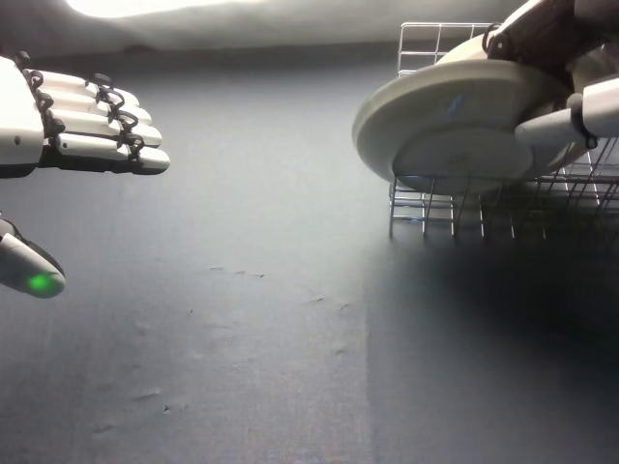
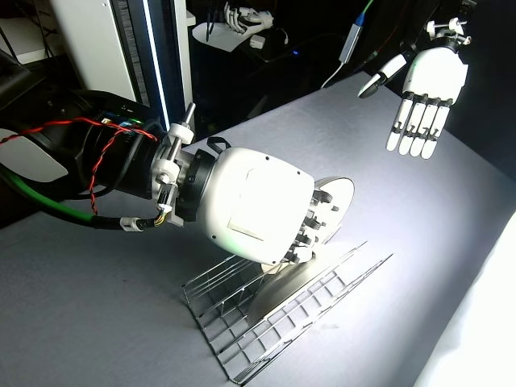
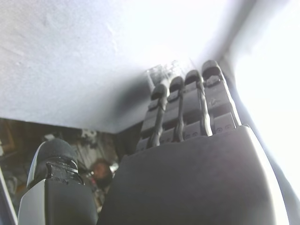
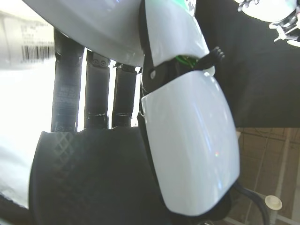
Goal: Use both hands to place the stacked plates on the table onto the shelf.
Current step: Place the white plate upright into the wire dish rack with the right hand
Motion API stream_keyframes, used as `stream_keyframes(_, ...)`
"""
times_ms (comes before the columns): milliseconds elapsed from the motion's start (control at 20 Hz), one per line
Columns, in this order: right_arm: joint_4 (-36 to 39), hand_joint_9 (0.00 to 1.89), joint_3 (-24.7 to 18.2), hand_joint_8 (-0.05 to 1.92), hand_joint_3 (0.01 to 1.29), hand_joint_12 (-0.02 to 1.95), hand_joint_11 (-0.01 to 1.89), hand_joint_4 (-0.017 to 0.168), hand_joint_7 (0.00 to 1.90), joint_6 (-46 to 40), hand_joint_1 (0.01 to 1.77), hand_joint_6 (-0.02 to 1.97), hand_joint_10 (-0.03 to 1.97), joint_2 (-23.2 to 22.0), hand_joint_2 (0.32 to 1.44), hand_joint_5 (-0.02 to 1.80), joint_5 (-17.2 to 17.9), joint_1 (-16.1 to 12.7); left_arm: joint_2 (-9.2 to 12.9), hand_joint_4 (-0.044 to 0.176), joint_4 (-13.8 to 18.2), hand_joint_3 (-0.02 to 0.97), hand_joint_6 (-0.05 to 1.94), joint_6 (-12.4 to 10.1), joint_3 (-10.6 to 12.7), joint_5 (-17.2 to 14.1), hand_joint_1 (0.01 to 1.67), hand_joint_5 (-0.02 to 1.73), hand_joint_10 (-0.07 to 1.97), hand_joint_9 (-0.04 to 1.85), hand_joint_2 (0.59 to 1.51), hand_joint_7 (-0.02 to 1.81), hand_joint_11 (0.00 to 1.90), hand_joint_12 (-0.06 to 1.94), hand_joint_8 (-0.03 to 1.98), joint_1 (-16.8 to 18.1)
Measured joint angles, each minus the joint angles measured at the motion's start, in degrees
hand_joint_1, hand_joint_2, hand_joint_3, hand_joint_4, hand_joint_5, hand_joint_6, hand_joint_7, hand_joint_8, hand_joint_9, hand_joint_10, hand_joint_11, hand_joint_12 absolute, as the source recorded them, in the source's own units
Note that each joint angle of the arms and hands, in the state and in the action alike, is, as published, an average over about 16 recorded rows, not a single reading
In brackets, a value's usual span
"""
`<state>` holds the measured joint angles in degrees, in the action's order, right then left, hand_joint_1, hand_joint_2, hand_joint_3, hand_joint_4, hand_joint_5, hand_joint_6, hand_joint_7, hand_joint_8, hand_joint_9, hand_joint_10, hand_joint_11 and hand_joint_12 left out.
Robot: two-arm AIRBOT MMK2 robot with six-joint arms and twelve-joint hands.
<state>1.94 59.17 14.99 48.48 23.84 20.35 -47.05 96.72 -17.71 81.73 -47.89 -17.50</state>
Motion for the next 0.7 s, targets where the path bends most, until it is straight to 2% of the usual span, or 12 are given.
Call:
stream_keyframes(550,2.4,1.00,0.2,0.84,0.01,1.12,0.83,-0.009,1.04,0.1,1.41,0.86,1.06,-0.1,1.01,0.91,1.0,-0.6,0.0,0.002,0.2,0.011,0.01,0.0,-0.2,-0.3,0.02,0.02,-0.06,0.02,1.013,0.02,0.02,0.01,0.00,0.0)
stream_keyframes(700,2.8,1.00,0.2,0.84,0.01,1.16,0.84,-0.009,1.04,0.2,1.40,0.86,1.05,-0.2,1.01,0.91,0.9,-0.3,0.0,0.002,0.3,0.010,0.01,0.0,-0.2,-0.3,0.02,0.02,-0.06,0.02,1.013,0.02,0.02,0.01,0.00,0.0)
